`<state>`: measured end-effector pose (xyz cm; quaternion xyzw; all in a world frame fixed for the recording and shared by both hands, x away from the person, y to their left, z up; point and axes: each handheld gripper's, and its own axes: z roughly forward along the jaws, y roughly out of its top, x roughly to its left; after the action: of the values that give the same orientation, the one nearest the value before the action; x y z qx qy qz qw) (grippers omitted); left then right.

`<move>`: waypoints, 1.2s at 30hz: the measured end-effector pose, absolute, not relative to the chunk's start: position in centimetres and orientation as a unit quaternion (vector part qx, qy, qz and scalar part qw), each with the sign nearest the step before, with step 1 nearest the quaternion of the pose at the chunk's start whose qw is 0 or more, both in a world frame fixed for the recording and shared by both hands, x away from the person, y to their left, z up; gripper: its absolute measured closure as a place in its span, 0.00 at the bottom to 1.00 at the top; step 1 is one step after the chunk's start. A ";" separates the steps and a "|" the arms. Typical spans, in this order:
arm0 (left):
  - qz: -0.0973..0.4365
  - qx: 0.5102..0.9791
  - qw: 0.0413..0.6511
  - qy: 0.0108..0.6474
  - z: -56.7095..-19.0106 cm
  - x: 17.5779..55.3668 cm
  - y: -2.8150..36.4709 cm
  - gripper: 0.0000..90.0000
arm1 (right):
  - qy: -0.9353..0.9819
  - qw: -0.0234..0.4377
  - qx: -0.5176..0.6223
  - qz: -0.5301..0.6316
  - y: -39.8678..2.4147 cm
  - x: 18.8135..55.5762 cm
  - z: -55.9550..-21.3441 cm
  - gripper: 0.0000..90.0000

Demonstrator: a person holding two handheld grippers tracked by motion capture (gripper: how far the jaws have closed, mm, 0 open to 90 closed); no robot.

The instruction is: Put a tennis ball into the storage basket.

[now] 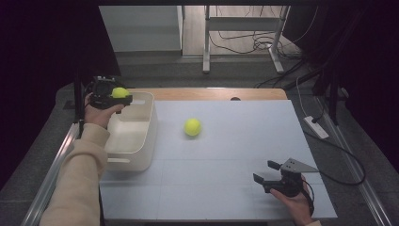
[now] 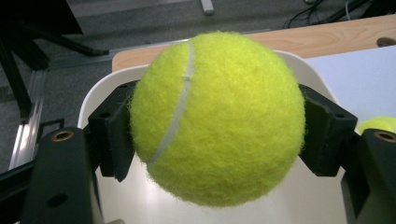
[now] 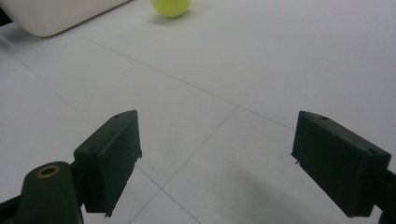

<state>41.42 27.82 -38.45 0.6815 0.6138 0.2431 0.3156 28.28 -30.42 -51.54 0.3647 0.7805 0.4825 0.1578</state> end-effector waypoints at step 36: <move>0.221 0.693 0.314 0.610 -38.8 42.1 27.2 0.16 | 0.780 0.155 0.365 0.484 -30.5 28.2 -51.6 0.17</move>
<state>42.06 27.19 -38.76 0.6929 0.6102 0.2211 0.3141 28.20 -30.45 -51.56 0.3650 0.7799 0.4842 0.1554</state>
